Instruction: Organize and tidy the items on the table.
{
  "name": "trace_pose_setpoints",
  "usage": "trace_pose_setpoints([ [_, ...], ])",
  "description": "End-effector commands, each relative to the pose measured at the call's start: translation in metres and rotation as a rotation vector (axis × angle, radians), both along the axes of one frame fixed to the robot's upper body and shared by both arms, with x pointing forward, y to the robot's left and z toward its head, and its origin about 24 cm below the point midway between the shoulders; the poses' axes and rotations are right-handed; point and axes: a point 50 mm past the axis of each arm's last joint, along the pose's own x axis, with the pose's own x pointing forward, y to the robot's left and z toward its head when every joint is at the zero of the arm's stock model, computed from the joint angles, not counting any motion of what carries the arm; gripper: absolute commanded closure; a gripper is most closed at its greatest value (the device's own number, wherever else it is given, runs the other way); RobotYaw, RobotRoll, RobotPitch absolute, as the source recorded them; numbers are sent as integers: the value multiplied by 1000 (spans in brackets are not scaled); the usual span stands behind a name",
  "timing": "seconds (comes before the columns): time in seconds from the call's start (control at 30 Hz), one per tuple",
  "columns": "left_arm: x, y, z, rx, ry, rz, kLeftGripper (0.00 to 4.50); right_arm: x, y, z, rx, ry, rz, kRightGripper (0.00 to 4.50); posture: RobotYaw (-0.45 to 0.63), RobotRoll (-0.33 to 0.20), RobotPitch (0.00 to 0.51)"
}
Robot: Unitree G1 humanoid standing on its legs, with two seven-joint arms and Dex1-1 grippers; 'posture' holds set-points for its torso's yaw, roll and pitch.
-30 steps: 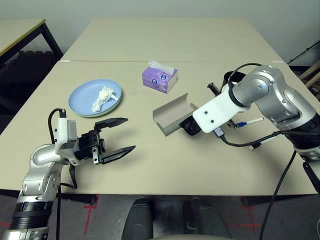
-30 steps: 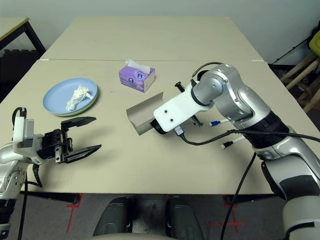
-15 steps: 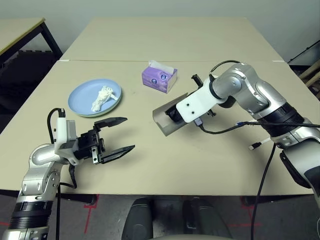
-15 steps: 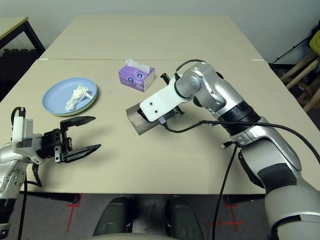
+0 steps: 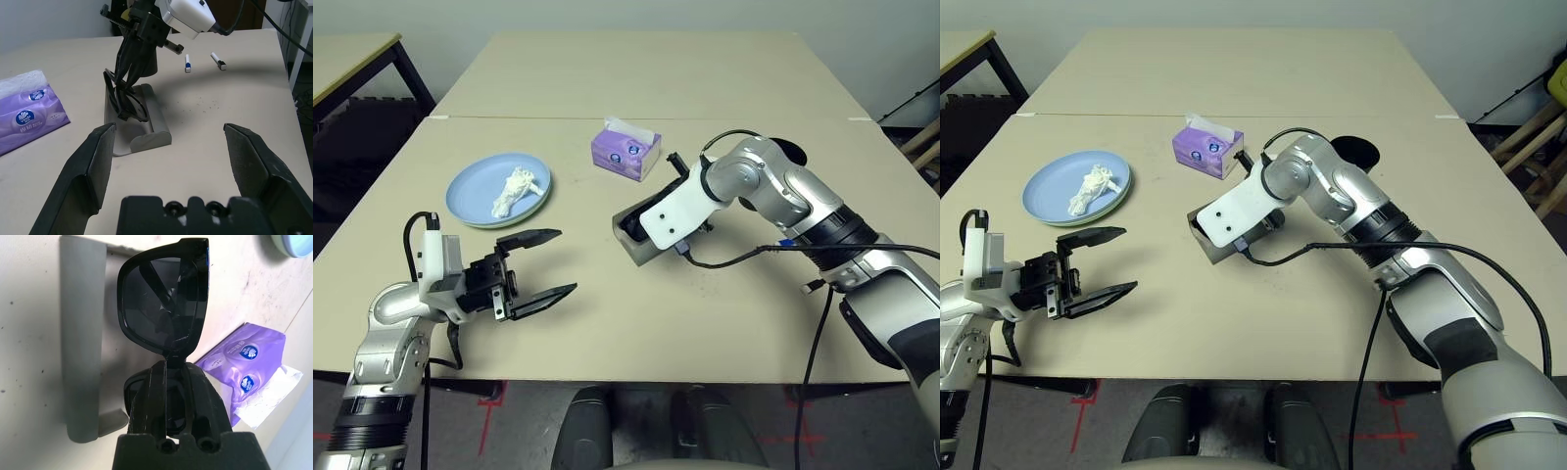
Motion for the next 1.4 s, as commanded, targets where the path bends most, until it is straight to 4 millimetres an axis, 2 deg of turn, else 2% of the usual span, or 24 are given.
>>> trace_pose_setpoints([
  [0.03, -3, 0, 1, 26, 1, 3, 0, -2, 2, -8, 6, 6, 1, 4171, 218, 0, 76],
  [0.43, -5, 0, 1, 24, 3, 7, 0, -4, 0, -26, 4, 30, -21, 4171, 227, 0, 82],
  [0.77, -4, -1, 2, 19, 3, 12, 0, -7, -7, -32, -1, 79, -50, 4171, 225, 0, 83],
  [0.9, -4, -1, 2, 19, 1, 12, 0, -3, -8, -31, 22, 69, -85, 2806, 225, 0, 83],
  [1.13, -2, 0, 3, 19, 0, 11, 0, -1, -8, -28, 48, 66, -111, 163, 214, 0, 79],
  [1.4, 1, 1, 5, 15, -9, 9, 0, 4, -11, -13, 121, 73, -158, 73, 206, 0, 75],
])
